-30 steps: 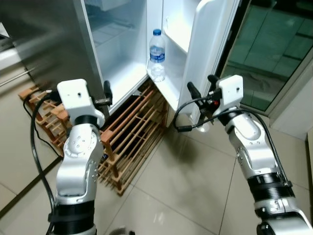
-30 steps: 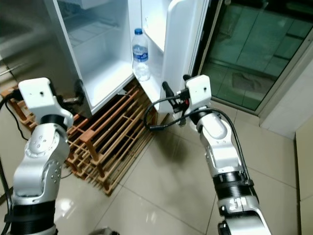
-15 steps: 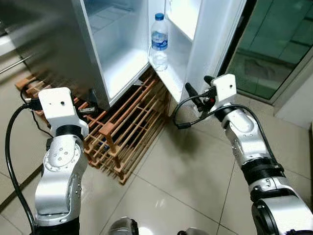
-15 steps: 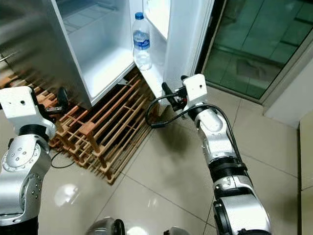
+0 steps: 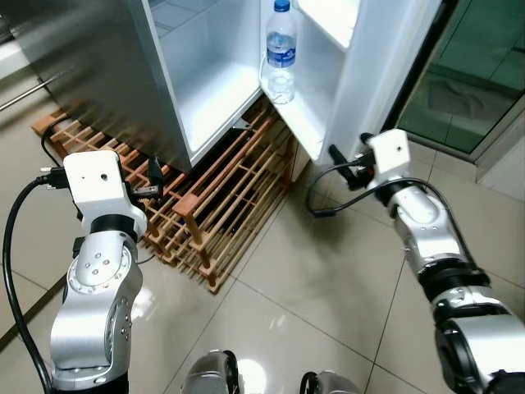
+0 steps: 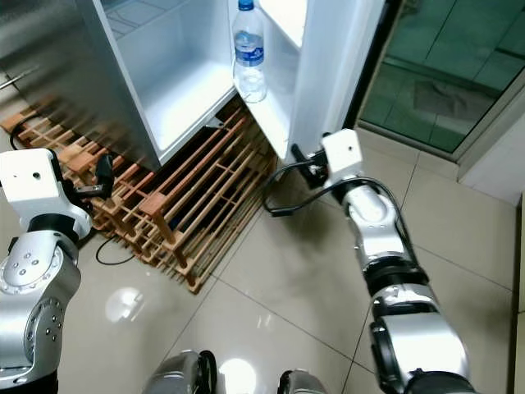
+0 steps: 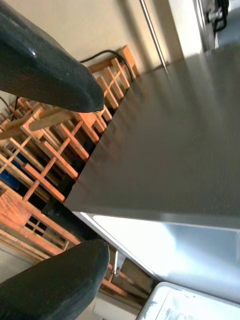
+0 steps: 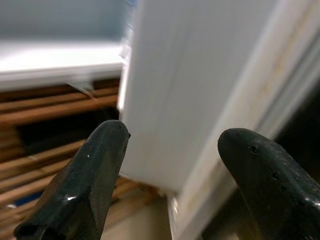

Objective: Restocking fridge

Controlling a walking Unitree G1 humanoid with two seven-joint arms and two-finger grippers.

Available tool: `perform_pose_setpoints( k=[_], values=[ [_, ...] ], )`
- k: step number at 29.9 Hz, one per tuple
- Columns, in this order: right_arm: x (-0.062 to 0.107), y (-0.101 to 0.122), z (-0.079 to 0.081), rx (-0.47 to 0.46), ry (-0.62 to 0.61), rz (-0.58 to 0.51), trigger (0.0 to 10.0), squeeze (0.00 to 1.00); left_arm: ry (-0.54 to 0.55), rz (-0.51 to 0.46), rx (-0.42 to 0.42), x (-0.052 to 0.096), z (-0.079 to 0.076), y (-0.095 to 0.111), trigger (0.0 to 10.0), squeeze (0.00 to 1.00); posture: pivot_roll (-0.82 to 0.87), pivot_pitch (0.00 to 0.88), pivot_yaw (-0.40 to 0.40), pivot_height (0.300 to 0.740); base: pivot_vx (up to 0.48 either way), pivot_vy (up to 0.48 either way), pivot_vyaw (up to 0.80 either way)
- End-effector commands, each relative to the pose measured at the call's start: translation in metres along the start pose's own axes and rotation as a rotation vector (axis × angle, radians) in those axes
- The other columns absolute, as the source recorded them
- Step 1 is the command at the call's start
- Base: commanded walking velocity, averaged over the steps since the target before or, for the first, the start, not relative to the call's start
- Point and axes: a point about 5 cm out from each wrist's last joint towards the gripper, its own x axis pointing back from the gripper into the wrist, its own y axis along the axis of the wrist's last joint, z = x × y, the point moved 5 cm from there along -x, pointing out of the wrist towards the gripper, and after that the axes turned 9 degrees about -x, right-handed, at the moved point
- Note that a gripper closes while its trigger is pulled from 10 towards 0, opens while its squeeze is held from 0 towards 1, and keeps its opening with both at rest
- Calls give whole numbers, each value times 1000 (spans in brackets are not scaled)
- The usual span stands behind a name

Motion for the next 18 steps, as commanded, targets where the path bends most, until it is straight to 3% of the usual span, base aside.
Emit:
perform_pose_setpoints(
  k=[1, 2, 7, 8, 10, 12, 14, 17, 18],
  values=[
    [9, 1, -27, 19, -84, 4, 10000, 0, -21, -7, 2, 1, -3, 3, 10000, 0, 50, 194, 23, 740, 0, 0, 0],
    [16, 2, -46, 34, -136, 8, 10000, 0, -29, -6, 8, -1, -6, 3, 10000, 0, 38, 190, 27, 740, 0, 0, 0],
    [29, 2, -69, 73, -190, 27, 10000, 0, -41, -5, 15, -2, -10, 3, 10000, 0, 27, 183, 31, 740, 0, 0, 0],
    [36, 2, -81, 98, -220, 42, 10000, 0, -46, -5, 18, -4, -12, 3, 10000, 0, 18, 179, 34, 740, 0, 0, 0],
    [63, 0, -123, 174, -352, 107, 10000, 0, -60, -6, 27, -7, -17, 3, 10000, 0, 4, 170, 36, 740, 0, 0, 0],
    [83, 4, -151, 211, -450, 136, 10000, 0, -71, -6, 35, -9, -22, 3, 10000, 0, -7, 160, 34, 740, 0, 0, 0],
    [94, 14, -166, 198, -505, 105, 10000, 0, -77, -7, 40, -11, -26, 2, 10000, 0, -18, 144, 30, 740, 0, 0, 0],
    [95, 32, -169, 140, -506, 1, 10000, 0, -79, -14, 40, -15, -31, 2, 10000, 0, -27, 128, 23, 740, 0, 0, 0],
    [89, 37, -160, 126, -476, -47, 10000, 0, -82, -17, 33, -17, -33, 1, 10000, 0, -37, 104, 15, 740, 0, 0, 0]
  ],
)
